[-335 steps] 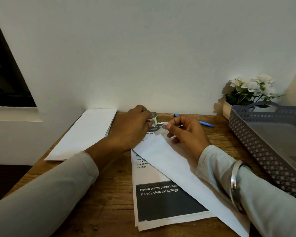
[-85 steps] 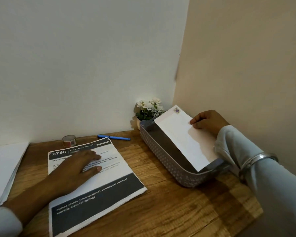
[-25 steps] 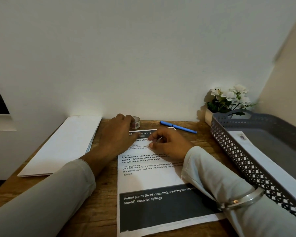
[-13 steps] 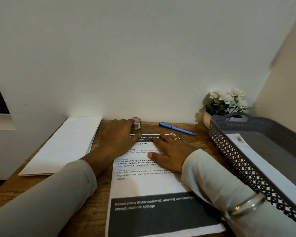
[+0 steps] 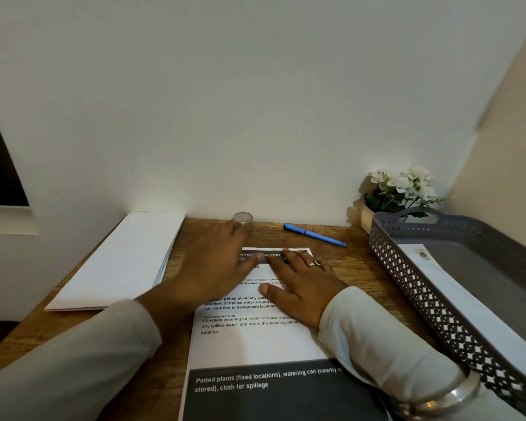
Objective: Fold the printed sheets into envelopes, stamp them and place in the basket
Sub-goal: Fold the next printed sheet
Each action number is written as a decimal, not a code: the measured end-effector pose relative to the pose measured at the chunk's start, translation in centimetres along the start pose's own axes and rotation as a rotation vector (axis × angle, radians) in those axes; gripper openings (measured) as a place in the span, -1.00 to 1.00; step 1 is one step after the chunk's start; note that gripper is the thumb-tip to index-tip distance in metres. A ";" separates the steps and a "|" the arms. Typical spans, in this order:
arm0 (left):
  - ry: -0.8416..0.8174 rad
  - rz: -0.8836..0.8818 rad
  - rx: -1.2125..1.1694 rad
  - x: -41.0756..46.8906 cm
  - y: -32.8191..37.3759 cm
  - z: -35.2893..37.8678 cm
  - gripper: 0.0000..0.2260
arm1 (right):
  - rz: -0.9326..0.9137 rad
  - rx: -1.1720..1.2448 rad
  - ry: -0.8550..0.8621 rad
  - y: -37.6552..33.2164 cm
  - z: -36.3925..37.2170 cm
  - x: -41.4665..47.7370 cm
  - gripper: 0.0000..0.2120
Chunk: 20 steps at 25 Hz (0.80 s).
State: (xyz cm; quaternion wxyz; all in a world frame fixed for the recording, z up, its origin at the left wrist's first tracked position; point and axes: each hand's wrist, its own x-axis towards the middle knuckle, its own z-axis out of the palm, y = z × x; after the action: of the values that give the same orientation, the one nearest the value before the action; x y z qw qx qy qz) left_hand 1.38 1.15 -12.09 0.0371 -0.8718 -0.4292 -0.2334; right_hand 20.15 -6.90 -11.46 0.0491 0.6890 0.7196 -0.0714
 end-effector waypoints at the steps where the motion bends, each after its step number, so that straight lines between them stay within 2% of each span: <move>1: -0.082 0.045 -0.005 -1.1 0.6 -0.4 -0.39 | 0.009 0.012 0.008 -0.1 0.2 0.1 -0.27; 3: -0.270 0.081 0.007 -2.8 1.3 -0.5 -0.43 | 0.010 0.004 0.086 -0.3 0.6 0.0 -0.32; 5: -0.379 0.073 -0.004 -3.4 1.4 -0.6 -0.45 | -0.082 -0.054 0.214 -1.0 1.0 -0.2 -0.39; 6: -0.392 0.073 -0.011 -3.4 1.3 -0.6 -0.46 | -0.143 -0.049 0.235 -1.2 1.1 -0.2 -0.41; 8: -0.398 0.073 -0.003 -3.3 1.1 -0.7 -0.45 | -0.184 0.015 0.164 -1.2 0.9 0.2 -0.40; 10: -0.423 0.070 0.018 -3.2 1.0 -0.7 -0.44 | -0.102 0.044 0.082 0.1 0.5 0.9 -0.32; 13: -0.471 0.035 0.050 -3.3 0.5 -0.5 -0.39 | 0.021 0.040 0.066 2.2 0.0 1.4 -0.24; 17: -0.460 -0.108 0.161 -3.1 -0.2 -0.7 -0.30 | 0.026 0.039 0.070 2.5 0.1 1.4 -0.23; 20: -0.489 -0.032 0.144 -3.4 1.6 -0.8 -0.30 | 0.029 0.037 0.076 2.5 0.3 1.5 -0.23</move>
State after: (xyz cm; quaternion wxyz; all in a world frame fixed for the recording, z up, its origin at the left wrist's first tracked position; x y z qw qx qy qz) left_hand 0.49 -2.52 -12.62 -0.0096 -0.8904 -0.4548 0.0149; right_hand 22.61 -5.33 -12.07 0.0100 0.7024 0.7093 -0.0579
